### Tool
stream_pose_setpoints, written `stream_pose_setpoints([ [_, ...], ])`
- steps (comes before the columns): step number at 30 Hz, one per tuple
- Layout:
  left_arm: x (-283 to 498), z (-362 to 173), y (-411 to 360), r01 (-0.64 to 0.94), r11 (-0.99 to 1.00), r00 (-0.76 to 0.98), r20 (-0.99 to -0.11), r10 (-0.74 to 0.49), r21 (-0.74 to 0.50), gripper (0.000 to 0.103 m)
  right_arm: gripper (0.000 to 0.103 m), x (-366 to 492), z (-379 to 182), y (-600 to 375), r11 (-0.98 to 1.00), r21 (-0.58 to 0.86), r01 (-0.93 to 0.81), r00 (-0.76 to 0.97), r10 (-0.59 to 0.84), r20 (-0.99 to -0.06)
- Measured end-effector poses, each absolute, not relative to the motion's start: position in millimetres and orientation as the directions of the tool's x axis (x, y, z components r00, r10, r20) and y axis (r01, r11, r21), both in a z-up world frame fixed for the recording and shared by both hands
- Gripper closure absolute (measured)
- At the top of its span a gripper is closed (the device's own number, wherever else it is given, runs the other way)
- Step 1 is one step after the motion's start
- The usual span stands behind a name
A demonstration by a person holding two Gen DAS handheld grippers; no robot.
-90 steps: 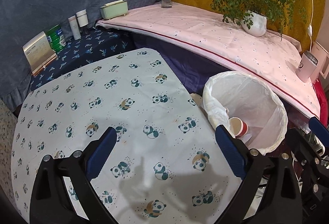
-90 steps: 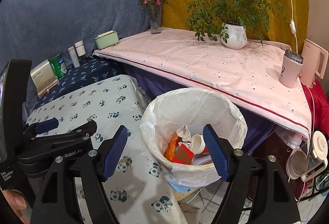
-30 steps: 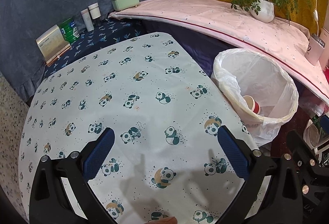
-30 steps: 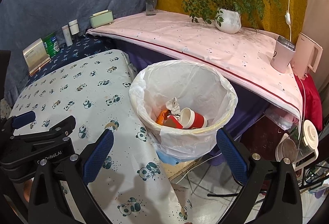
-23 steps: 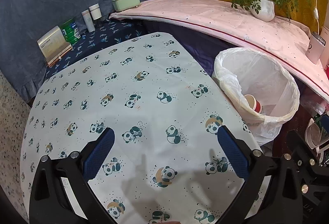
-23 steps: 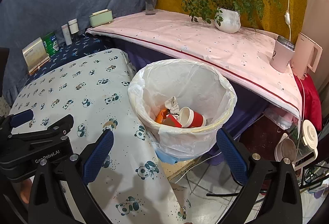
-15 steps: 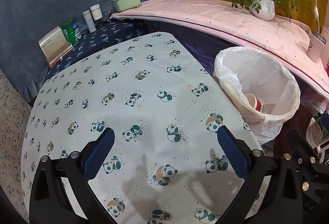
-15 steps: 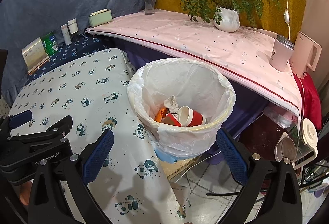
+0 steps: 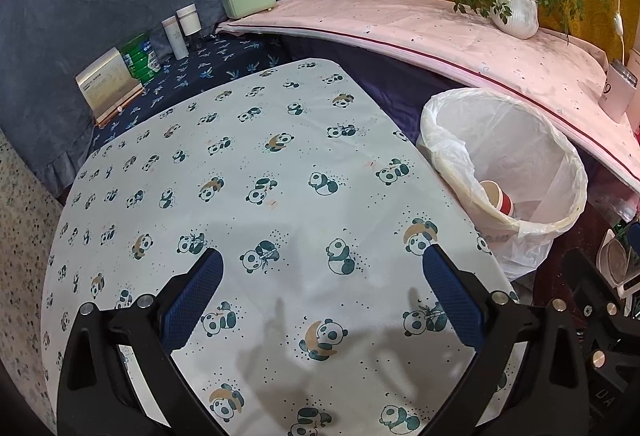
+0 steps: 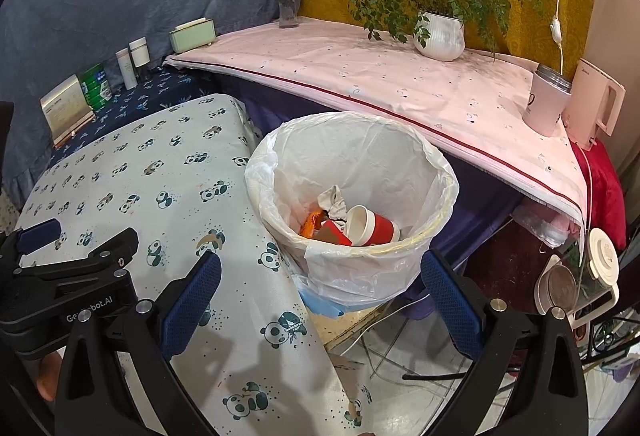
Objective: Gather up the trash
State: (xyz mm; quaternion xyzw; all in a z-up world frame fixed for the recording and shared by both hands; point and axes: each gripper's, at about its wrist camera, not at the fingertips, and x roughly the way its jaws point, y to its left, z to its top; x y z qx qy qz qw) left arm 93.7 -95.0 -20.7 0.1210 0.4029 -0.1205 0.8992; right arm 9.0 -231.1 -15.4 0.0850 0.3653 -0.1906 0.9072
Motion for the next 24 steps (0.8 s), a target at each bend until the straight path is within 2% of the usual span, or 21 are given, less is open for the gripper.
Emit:
stream_pose_setpoints([
  [24, 93.4, -22.4, -96.0, 0.322, 0.939, 0.644, -0.756, -0.121, 0.124, 0.007, 0.007, 9.0, -18.2, -232.7, 0.911, 0.017, 0.411, 0.657, -0.284, -0.698],
])
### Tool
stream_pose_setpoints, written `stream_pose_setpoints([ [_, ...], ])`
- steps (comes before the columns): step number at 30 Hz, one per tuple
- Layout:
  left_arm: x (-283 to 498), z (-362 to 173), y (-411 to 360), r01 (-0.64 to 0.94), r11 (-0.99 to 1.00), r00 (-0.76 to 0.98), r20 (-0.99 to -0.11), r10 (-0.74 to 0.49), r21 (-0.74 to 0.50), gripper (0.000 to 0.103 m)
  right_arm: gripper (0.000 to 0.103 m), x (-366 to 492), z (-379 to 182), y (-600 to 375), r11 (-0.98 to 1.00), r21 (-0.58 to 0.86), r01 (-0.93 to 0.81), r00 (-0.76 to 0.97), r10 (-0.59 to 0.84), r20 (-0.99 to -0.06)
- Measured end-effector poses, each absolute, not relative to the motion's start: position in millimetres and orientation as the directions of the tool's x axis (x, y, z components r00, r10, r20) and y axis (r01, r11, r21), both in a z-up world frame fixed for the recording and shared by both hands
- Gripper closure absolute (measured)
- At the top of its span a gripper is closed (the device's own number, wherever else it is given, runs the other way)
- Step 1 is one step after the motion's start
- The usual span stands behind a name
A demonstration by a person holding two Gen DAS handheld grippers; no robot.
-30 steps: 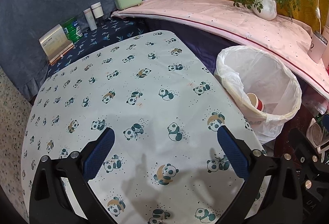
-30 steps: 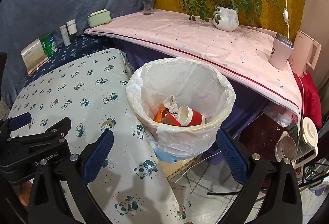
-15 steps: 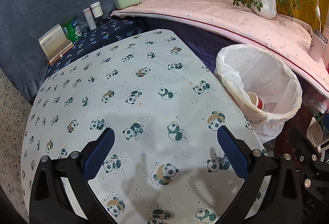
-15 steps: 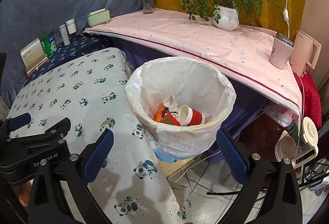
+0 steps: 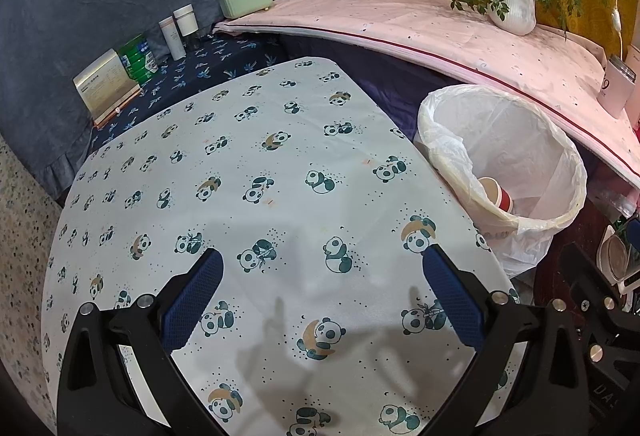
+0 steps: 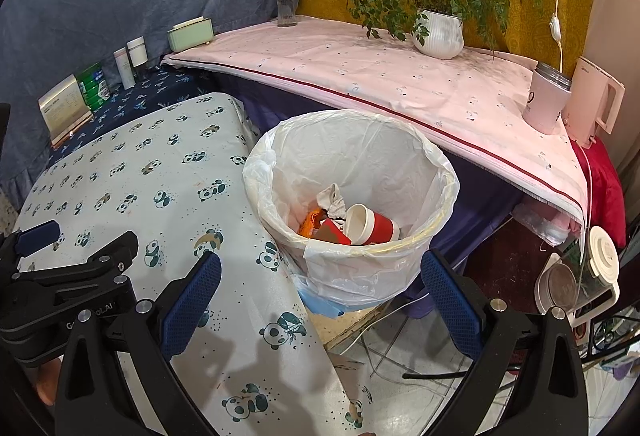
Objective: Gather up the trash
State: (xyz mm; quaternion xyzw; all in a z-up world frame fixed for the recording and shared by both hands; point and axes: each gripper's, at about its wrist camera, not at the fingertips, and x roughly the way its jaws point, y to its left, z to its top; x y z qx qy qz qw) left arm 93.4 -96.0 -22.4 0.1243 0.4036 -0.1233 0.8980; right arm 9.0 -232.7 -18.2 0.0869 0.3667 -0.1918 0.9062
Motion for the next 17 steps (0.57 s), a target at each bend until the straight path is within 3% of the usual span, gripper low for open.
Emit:
stream_pose_setpoints([
  [17, 94.9, -27.9, -96.0, 0.340, 0.934, 0.627, -0.766, -0.141, 0.106, 0.007, 0.007, 11.5, -20.8, -233.0, 0.906, 0.016, 0.424, 0.647, -0.291, -0.705],
])
